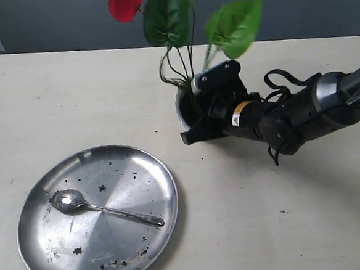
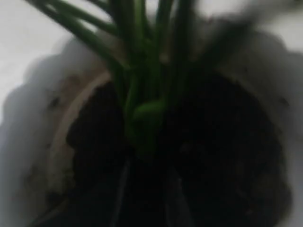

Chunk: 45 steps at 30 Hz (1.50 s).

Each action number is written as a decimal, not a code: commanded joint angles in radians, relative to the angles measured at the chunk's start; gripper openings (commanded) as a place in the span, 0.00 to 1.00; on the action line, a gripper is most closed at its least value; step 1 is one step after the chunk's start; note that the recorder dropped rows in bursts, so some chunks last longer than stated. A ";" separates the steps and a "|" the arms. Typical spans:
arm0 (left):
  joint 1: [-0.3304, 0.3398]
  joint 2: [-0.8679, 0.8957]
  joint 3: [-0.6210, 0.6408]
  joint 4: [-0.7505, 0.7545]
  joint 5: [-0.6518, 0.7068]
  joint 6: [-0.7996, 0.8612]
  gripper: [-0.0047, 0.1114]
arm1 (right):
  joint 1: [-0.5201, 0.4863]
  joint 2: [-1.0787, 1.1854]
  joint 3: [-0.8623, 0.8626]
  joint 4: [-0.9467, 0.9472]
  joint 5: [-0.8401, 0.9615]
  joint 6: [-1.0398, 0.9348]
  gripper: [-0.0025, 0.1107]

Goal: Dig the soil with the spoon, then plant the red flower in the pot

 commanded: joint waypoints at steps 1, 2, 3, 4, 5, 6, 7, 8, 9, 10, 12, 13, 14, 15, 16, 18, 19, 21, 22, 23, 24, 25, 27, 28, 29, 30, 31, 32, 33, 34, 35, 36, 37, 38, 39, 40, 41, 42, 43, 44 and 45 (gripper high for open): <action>-0.002 0.003 -0.003 -0.005 -0.007 -0.004 0.05 | 0.004 0.007 0.013 -0.012 0.104 -0.004 0.26; -0.002 0.003 -0.003 -0.005 -0.007 -0.004 0.05 | 0.004 0.000 0.013 -0.012 0.096 -0.004 0.26; -0.002 0.003 -0.003 -0.005 -0.007 -0.004 0.05 | 0.004 -0.009 0.013 -0.012 0.084 -0.004 0.26; -0.002 0.003 -0.003 -0.005 -0.007 -0.004 0.05 | 0.004 -0.019 0.013 -0.010 0.068 -0.004 0.26; -0.002 0.003 -0.003 -0.005 -0.007 -0.004 0.05 | 0.004 -0.032 0.013 -0.008 0.043 -0.004 0.26; -0.002 0.003 -0.003 -0.005 -0.007 -0.004 0.05 | 0.004 -0.046 0.013 -0.008 0.021 -0.004 0.26; -0.002 0.003 -0.003 -0.005 -0.007 -0.004 0.05 | 0.004 -0.057 0.013 -0.008 0.005 -0.004 0.26; -0.002 0.003 -0.003 -0.005 -0.007 -0.004 0.05 | 0.004 -0.074 0.013 -0.008 -0.008 -0.004 0.26; -0.002 0.003 -0.003 -0.005 -0.007 -0.004 0.05 | 0.004 -0.086 0.013 -0.008 -0.008 -0.004 0.26; -0.002 0.003 -0.003 -0.005 -0.007 -0.004 0.05 | 0.004 -0.097 0.013 -0.008 -0.008 -0.004 0.26; -0.002 0.003 -0.003 -0.005 -0.007 -0.004 0.05 | 0.004 -0.121 0.013 -0.008 -0.004 -0.004 0.26; -0.002 0.003 -0.003 -0.005 -0.007 -0.004 0.05 | 0.004 -0.126 0.013 -0.008 -0.004 -0.004 0.26; -0.002 0.003 -0.003 -0.005 -0.007 -0.004 0.05 | 0.004 -0.131 0.013 -0.008 -0.004 -0.004 0.26; -0.002 0.003 -0.003 -0.005 -0.007 -0.004 0.05 | 0.004 -0.131 0.013 -0.008 -0.004 -0.004 0.26; -0.002 0.003 -0.003 -0.005 -0.007 -0.004 0.05 | 0.002 -0.132 0.009 -0.008 -0.002 -0.005 0.26; -0.002 0.003 -0.003 -0.005 -0.007 -0.004 0.05 | 0.000 -0.132 0.000 -0.008 0.026 -0.005 0.26; -0.002 0.003 -0.003 -0.005 -0.007 -0.004 0.05 | -0.003 -0.132 0.000 -0.008 0.026 -0.005 0.26; -0.002 0.003 -0.003 -0.005 -0.007 -0.004 0.05 | -0.007 -0.132 0.000 -0.008 0.006 -0.005 0.26; -0.002 0.003 -0.003 -0.005 -0.007 -0.004 0.05 | -0.007 -0.133 0.000 -0.008 0.000 -0.005 0.26; -0.002 0.003 -0.003 -0.005 -0.007 -0.004 0.05 | -0.007 -0.138 0.000 -0.008 -0.002 -0.005 0.26; -0.002 0.003 -0.003 -0.005 -0.007 -0.004 0.05 | -0.007 -0.145 0.000 -0.008 -0.002 -0.005 0.26; -0.002 0.003 -0.003 -0.005 -0.007 -0.004 0.05 | -0.007 -0.157 0.000 -0.005 0.000 -0.005 0.26; -0.002 0.003 -0.003 -0.005 -0.007 -0.004 0.05 | -0.007 -0.196 0.000 0.000 0.029 -0.005 0.22; -0.002 0.003 -0.003 -0.005 -0.007 -0.004 0.05 | -0.007 -0.224 0.000 0.018 0.057 -0.005 0.16; -0.002 0.003 -0.003 -0.005 -0.007 -0.004 0.05 | -0.007 -0.256 0.000 0.040 0.091 -0.005 0.08; -0.002 0.003 -0.003 -0.005 -0.007 -0.004 0.05 | -0.009 -0.284 0.000 0.045 0.120 -0.005 0.01; -0.002 0.003 -0.003 -0.005 -0.007 -0.004 0.05 | -0.015 -0.322 0.000 0.045 0.166 -0.005 0.02; -0.002 0.003 -0.003 -0.005 -0.007 -0.004 0.05 | -0.020 -0.361 0.000 0.045 0.221 -0.005 0.02; -0.002 0.003 -0.003 -0.005 -0.007 -0.004 0.05 | -0.029 -0.401 0.000 0.042 0.285 -0.005 0.02; -0.002 0.003 -0.003 -0.005 -0.007 -0.004 0.05 | -0.042 -0.433 0.000 0.030 0.356 -0.005 0.02; -0.002 0.003 -0.003 -0.005 -0.007 -0.004 0.05 | -0.054 -0.473 0.003 0.014 0.428 -0.005 0.02; -0.002 0.003 -0.003 -0.005 -0.007 -0.004 0.05 | -0.067 -0.511 0.006 -0.004 0.496 -0.005 0.02; -0.002 0.003 -0.003 -0.005 -0.007 -0.004 0.05 | -0.073 -0.549 0.014 -0.018 0.539 -0.005 0.02; -0.002 0.003 -0.003 -0.005 -0.007 -0.004 0.05 | -0.083 -0.587 0.029 -0.030 0.565 -0.005 0.02; -0.002 0.003 -0.003 -0.005 -0.007 -0.004 0.05 | -0.088 -0.627 0.052 -0.030 0.567 -0.008 0.02; -0.002 0.003 -0.003 -0.005 -0.007 -0.004 0.05 | -0.090 -0.659 0.074 -0.030 0.565 -0.011 0.02; -0.002 0.003 -0.003 -0.005 -0.007 -0.004 0.05 | -0.095 -0.691 0.096 -0.030 0.564 -0.011 0.02; -0.002 0.003 -0.003 -0.005 -0.007 -0.004 0.05 | -0.095 -0.739 0.131 -0.019 0.564 -0.011 0.02; -0.002 0.003 -0.003 -0.005 -0.007 -0.004 0.05 | -0.095 -0.770 0.159 -0.002 0.564 -0.011 0.02; -0.002 0.003 -0.003 -0.005 -0.007 -0.004 0.05 | -0.095 -0.808 0.196 0.012 0.558 -0.011 0.02; -0.002 0.003 -0.003 -0.005 -0.007 -0.004 0.05 | -0.095 -0.846 0.236 0.035 0.546 -0.011 0.02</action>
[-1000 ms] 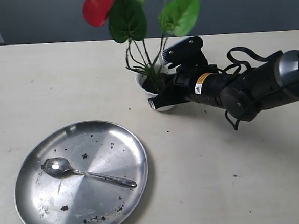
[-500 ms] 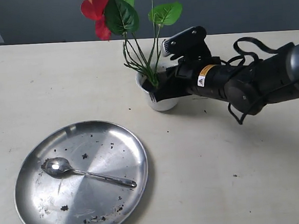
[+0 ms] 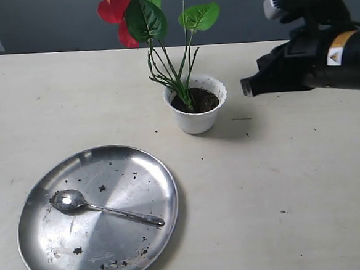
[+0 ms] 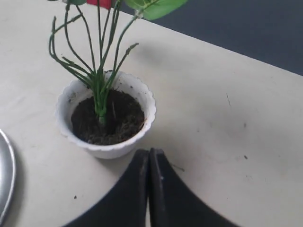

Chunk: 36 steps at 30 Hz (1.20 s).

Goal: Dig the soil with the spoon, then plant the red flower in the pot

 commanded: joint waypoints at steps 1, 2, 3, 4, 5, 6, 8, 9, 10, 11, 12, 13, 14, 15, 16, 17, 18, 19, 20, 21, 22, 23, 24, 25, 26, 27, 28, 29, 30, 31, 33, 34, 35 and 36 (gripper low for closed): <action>-0.002 0.003 -0.003 -0.005 -0.007 -0.004 0.05 | -0.008 -0.163 0.150 0.066 -0.013 -0.007 0.02; -0.002 0.003 -0.003 -0.005 -0.007 -0.004 0.05 | -0.008 -0.200 0.189 0.092 -0.028 -0.007 0.02; -0.002 0.003 -0.003 -0.005 -0.007 -0.004 0.05 | -0.008 -0.235 0.226 0.122 -0.039 -0.003 0.02; -0.002 0.003 -0.003 -0.005 -0.007 -0.004 0.05 | -0.008 -0.262 0.256 0.145 -0.039 -0.001 0.02; -0.002 0.003 -0.003 -0.005 -0.007 -0.004 0.05 | -0.008 -0.294 0.281 0.155 -0.034 -0.001 0.02; -0.002 0.003 -0.003 -0.005 -0.007 -0.004 0.05 | -0.008 -0.323 0.300 0.162 -0.021 -0.001 0.02; -0.002 0.003 -0.003 -0.005 -0.007 -0.004 0.05 | -0.008 -0.366 0.315 0.162 0.025 0.001 0.02; -0.002 0.003 -0.003 -0.005 -0.007 -0.004 0.05 | -0.008 -0.385 0.315 0.162 0.055 0.001 0.02; -0.002 0.003 -0.003 -0.005 -0.007 -0.004 0.05 | -0.008 -0.397 0.315 0.162 0.070 0.001 0.02; -0.002 0.003 -0.003 -0.005 -0.007 -0.004 0.05 | -0.008 -0.410 0.315 0.162 0.079 0.001 0.02; -0.002 0.003 -0.003 -0.005 -0.007 -0.004 0.05 | -0.008 -0.421 0.315 0.162 0.080 0.001 0.02; -0.002 0.003 -0.003 -0.005 -0.007 -0.004 0.05 | -0.008 -0.428 0.315 0.162 0.080 0.001 0.02; -0.002 0.003 -0.003 -0.005 -0.007 -0.004 0.05 | -0.008 -0.436 0.315 0.162 0.080 0.001 0.02; -0.002 0.003 -0.003 -0.005 -0.007 -0.004 0.05 | -0.008 -0.436 0.315 0.162 0.080 0.001 0.02; -0.002 0.003 -0.003 -0.005 -0.007 -0.004 0.05 | -0.008 -0.436 0.315 0.162 0.080 0.001 0.02; -0.002 0.003 -0.003 -0.005 -0.007 -0.004 0.05 | -0.008 -0.436 0.315 0.162 0.080 0.001 0.02; -0.002 0.003 -0.003 -0.005 -0.007 -0.004 0.05 | -0.008 -0.436 0.315 0.162 0.080 0.001 0.02; -0.002 0.003 -0.003 -0.005 -0.007 -0.004 0.05 | -0.008 -0.436 0.315 0.162 0.080 0.001 0.02; -0.002 0.003 -0.003 -0.005 -0.007 -0.004 0.05 | -0.008 -0.436 0.315 0.162 0.080 0.001 0.02; -0.002 0.003 -0.003 -0.005 -0.007 -0.004 0.05 | 0.001 -0.439 0.315 0.162 0.080 0.001 0.02; -0.002 0.003 -0.003 -0.005 -0.007 -0.004 0.05 | 0.008 -0.442 0.322 0.162 0.071 0.001 0.02; -0.002 0.003 -0.003 -0.005 -0.007 -0.004 0.05 | 0.010 -0.454 0.331 0.159 0.064 0.001 0.02; -0.002 0.003 -0.003 -0.005 -0.007 -0.004 0.05 | 0.012 -0.465 0.343 0.159 0.055 0.001 0.02; -0.002 0.003 -0.003 -0.005 -0.007 -0.004 0.05 | 0.012 -0.482 0.364 0.167 0.035 0.001 0.02; -0.002 0.003 -0.003 -0.005 -0.007 -0.004 0.05 | 0.012 -0.497 0.387 0.167 0.005 0.001 0.02; -0.002 0.003 -0.003 -0.005 -0.007 -0.004 0.05 | 0.012 -0.524 0.430 0.167 -0.047 0.001 0.02; -0.002 0.003 -0.003 -0.005 -0.007 -0.004 0.05 | 0.012 -0.544 0.461 0.167 -0.082 0.001 0.02; -0.002 0.003 -0.003 -0.005 -0.007 -0.004 0.05 | 0.012 -0.566 0.491 0.167 -0.120 0.001 0.02; -0.002 0.003 -0.003 -0.005 -0.007 -0.004 0.05 | 0.012 -0.601 0.532 0.167 -0.138 0.001 0.02; -0.002 0.003 -0.003 -0.005 -0.007 -0.004 0.05 | 0.012 -0.625 0.555 0.167 -0.143 0.001 0.02; -0.002 0.003 -0.003 -0.005 -0.007 -0.004 0.05 | 0.001 -0.677 0.604 0.169 -0.145 0.001 0.02; -0.002 0.003 -0.003 -0.005 -0.007 -0.004 0.05 | -0.009 -0.701 0.621 0.169 -0.143 0.001 0.02; -0.002 0.003 -0.003 -0.005 -0.007 -0.004 0.05 | -0.021 -0.719 0.642 0.169 -0.143 0.001 0.02; -0.002 0.003 -0.003 -0.005 -0.007 -0.004 0.05 | -0.064 -0.768 0.677 0.169 -0.143 0.001 0.02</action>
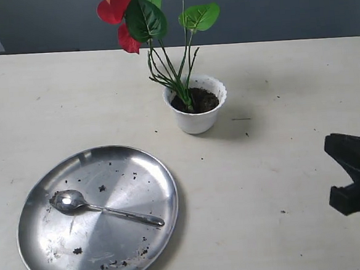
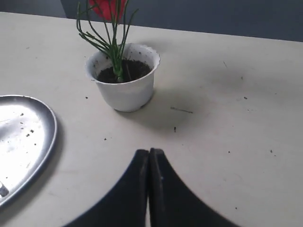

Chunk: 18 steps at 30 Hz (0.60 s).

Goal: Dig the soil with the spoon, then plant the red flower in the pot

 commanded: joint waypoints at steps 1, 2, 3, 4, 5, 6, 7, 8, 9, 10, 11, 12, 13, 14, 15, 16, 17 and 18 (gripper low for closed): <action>-0.002 0.003 -0.003 -0.005 -0.007 -0.004 0.05 | -0.088 -0.125 0.098 0.000 -0.025 0.000 0.02; -0.002 0.003 -0.003 -0.005 -0.007 -0.004 0.05 | -0.125 -0.185 0.126 0.000 -0.025 0.002 0.02; -0.002 0.003 -0.003 -0.005 -0.007 -0.004 0.05 | -0.140 -0.221 0.135 0.000 -0.025 0.002 0.02; -0.002 0.003 -0.003 -0.005 -0.007 -0.004 0.05 | -0.170 -0.299 0.135 0.000 -0.020 0.002 0.02; -0.002 0.003 -0.003 -0.005 -0.007 -0.004 0.05 | -0.188 -0.341 0.135 0.000 0.028 0.002 0.02; -0.002 0.003 -0.003 -0.005 -0.007 -0.004 0.05 | -0.226 -0.407 0.135 0.000 0.067 0.002 0.02; -0.002 0.003 -0.003 -0.005 -0.007 -0.004 0.05 | -0.267 -0.457 0.135 0.000 0.084 0.002 0.02; -0.002 0.003 -0.003 -0.005 -0.007 -0.004 0.05 | -0.320 -0.494 0.135 0.000 0.084 0.002 0.02; -0.002 0.003 -0.003 -0.005 -0.007 -0.004 0.05 | -0.352 -0.516 0.135 0.000 0.082 0.002 0.02; -0.002 0.003 -0.003 -0.005 -0.007 -0.004 0.05 | -0.410 -0.543 0.135 0.000 0.082 0.002 0.02; -0.002 0.003 -0.003 -0.005 -0.007 -0.004 0.05 | -0.445 -0.558 0.135 0.000 0.082 0.002 0.02; -0.002 0.003 -0.003 -0.005 -0.007 -0.004 0.05 | -0.480 -0.586 0.135 0.000 0.082 0.002 0.02; -0.002 0.003 -0.003 -0.005 -0.007 -0.004 0.05 | -0.498 -0.608 0.135 0.000 0.082 0.002 0.02; -0.002 0.003 -0.003 -0.005 -0.007 -0.004 0.05 | -0.510 -0.627 0.135 0.000 0.082 0.002 0.02; -0.002 0.003 -0.003 -0.005 -0.007 -0.004 0.05 | -0.512 -0.627 0.135 0.000 0.082 0.002 0.02; -0.002 0.003 -0.003 -0.005 -0.007 -0.004 0.05 | -0.512 -0.627 0.135 0.000 0.078 0.002 0.02; -0.002 0.003 -0.003 -0.005 -0.007 -0.004 0.05 | -0.512 -0.627 0.135 0.000 0.076 0.002 0.02; -0.002 0.003 -0.003 -0.005 -0.007 -0.004 0.05 | -0.512 -0.627 0.135 0.000 0.089 0.004 0.02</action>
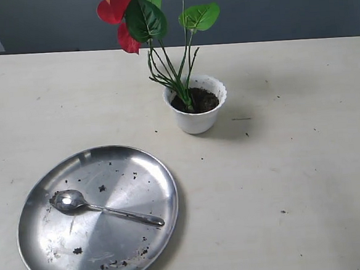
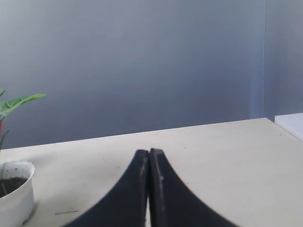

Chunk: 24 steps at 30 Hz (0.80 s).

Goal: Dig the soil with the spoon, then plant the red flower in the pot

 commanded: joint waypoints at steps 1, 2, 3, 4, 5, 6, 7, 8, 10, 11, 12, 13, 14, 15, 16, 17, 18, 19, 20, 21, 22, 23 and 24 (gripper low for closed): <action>-0.002 0.003 -0.003 -0.005 -0.007 -0.004 0.05 | -0.008 -0.007 0.002 0.000 0.026 0.002 0.02; -0.002 0.003 -0.003 -0.005 -0.007 -0.004 0.05 | -0.008 -0.007 0.002 0.000 0.090 0.002 0.02; -0.002 0.003 -0.003 -0.005 -0.007 -0.004 0.05 | -0.008 -0.007 0.002 0.000 0.138 0.002 0.02; -0.002 0.003 -0.003 -0.005 -0.007 -0.004 0.05 | -0.008 -0.007 0.002 0.000 0.237 0.002 0.02; -0.002 0.003 -0.003 -0.005 -0.007 -0.004 0.05 | -0.008 -0.007 0.002 0.000 0.242 0.002 0.02; -0.002 0.003 -0.003 -0.005 -0.007 -0.004 0.05 | -0.008 -0.007 0.002 0.000 0.242 0.002 0.02; -0.002 0.003 -0.003 -0.005 -0.007 -0.004 0.05 | -0.008 -0.007 0.002 0.000 0.242 0.002 0.02; -0.002 0.003 -0.003 -0.005 -0.007 -0.004 0.05 | -0.008 -0.007 0.002 0.000 0.242 0.002 0.02; -0.002 0.003 -0.003 -0.005 -0.007 -0.004 0.05 | -0.008 -0.007 0.002 0.000 0.242 0.002 0.02; -0.002 0.003 -0.003 -0.005 -0.007 -0.004 0.05 | -0.008 -0.007 0.002 0.000 0.242 0.002 0.02; -0.002 0.003 -0.003 -0.005 -0.007 -0.004 0.05 | -0.008 -0.007 0.002 0.000 0.242 0.002 0.02; -0.002 0.003 -0.003 -0.005 -0.007 -0.004 0.05 | -0.008 -0.007 0.002 0.000 0.242 0.002 0.02; -0.002 0.003 -0.003 -0.005 -0.007 -0.004 0.05 | -0.008 -0.007 0.002 0.000 0.242 0.002 0.02; -0.002 0.003 -0.003 -0.005 -0.007 -0.004 0.05 | -0.008 -0.007 0.002 0.000 0.242 0.004 0.02; -0.002 0.003 -0.003 -0.005 -0.007 -0.004 0.05 | -0.008 -0.007 0.002 0.000 0.242 0.004 0.02; -0.002 0.003 -0.003 -0.005 -0.007 -0.004 0.05 | -0.008 -0.007 0.002 0.000 0.242 0.004 0.02; -0.002 0.003 -0.003 -0.005 -0.007 -0.004 0.05 | -0.008 -0.007 0.002 0.000 0.242 0.004 0.02; -0.002 0.003 -0.003 -0.005 -0.007 -0.004 0.05 | -0.008 -0.007 0.002 0.000 0.242 0.004 0.02; -0.002 0.003 -0.003 -0.005 -0.007 -0.004 0.05 | -0.008 -0.007 0.002 0.000 0.242 0.004 0.02; -0.002 0.003 -0.003 -0.005 -0.007 -0.004 0.05 | -0.008 -0.007 0.002 0.000 0.242 0.004 0.02; -0.002 0.003 -0.003 -0.005 -0.007 -0.004 0.05 | -0.008 -0.007 0.002 0.000 0.242 0.004 0.02; -0.002 0.003 -0.003 -0.005 -0.007 -0.004 0.05 | -0.008 -0.007 0.002 0.000 0.242 0.004 0.02; -0.002 0.003 -0.003 -0.005 -0.007 -0.004 0.05 | -0.008 -0.007 0.002 0.000 0.242 0.004 0.02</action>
